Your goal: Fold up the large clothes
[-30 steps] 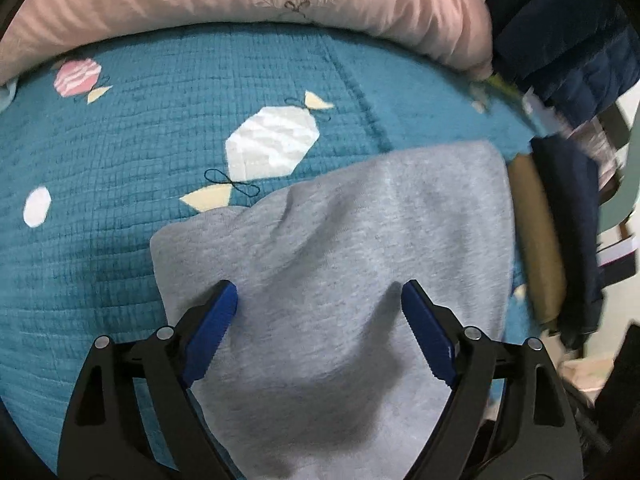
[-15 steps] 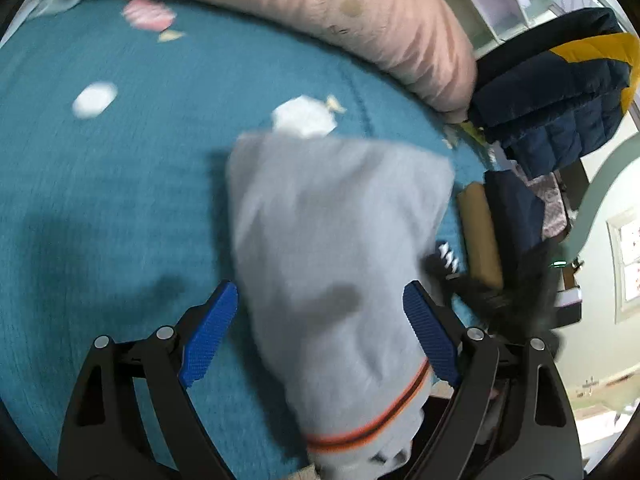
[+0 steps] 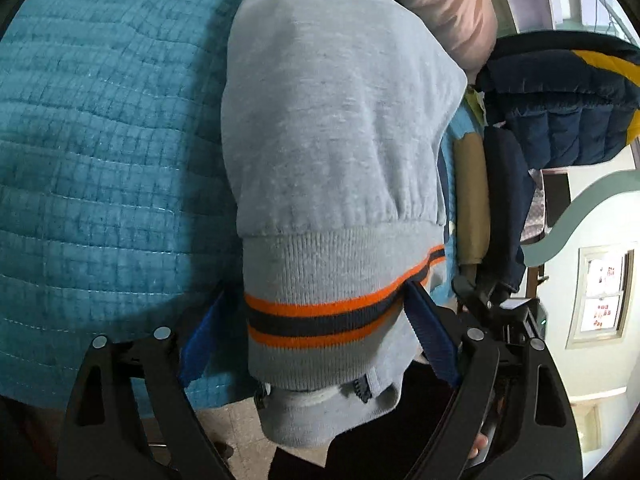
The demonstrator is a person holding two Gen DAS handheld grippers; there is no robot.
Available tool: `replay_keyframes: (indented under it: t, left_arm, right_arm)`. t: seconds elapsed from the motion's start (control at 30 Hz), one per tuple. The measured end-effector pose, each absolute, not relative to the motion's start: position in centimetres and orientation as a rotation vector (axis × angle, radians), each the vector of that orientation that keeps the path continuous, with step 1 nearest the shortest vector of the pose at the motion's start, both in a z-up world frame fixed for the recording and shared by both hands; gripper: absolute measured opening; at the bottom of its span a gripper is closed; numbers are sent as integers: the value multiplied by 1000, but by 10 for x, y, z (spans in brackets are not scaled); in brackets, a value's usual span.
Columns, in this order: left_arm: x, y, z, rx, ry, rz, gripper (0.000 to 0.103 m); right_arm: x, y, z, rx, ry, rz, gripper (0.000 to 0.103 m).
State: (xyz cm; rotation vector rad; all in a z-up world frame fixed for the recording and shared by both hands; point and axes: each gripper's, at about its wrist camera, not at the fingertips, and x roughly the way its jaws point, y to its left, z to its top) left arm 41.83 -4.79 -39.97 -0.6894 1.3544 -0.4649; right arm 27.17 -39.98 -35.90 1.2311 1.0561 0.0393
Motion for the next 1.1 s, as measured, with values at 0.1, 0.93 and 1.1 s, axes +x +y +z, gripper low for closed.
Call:
replay_keyframes:
  t: [0.1, 0.93, 1.1]
  left_arm:
    - [421, -52, -393, -691, 1340, -487, 67]
    - [424, -22, -366, -891, 1303, -574, 47]
    - [426, -31, -365, -863, 1314, -574, 47]
  right_arm:
    - [266, -401, -367, 1326, 1058, 75, 59]
    - [272, -387, -385, 1579, 957, 54, 62]
    - [284, -388, -375, 1543, 911, 88, 63]
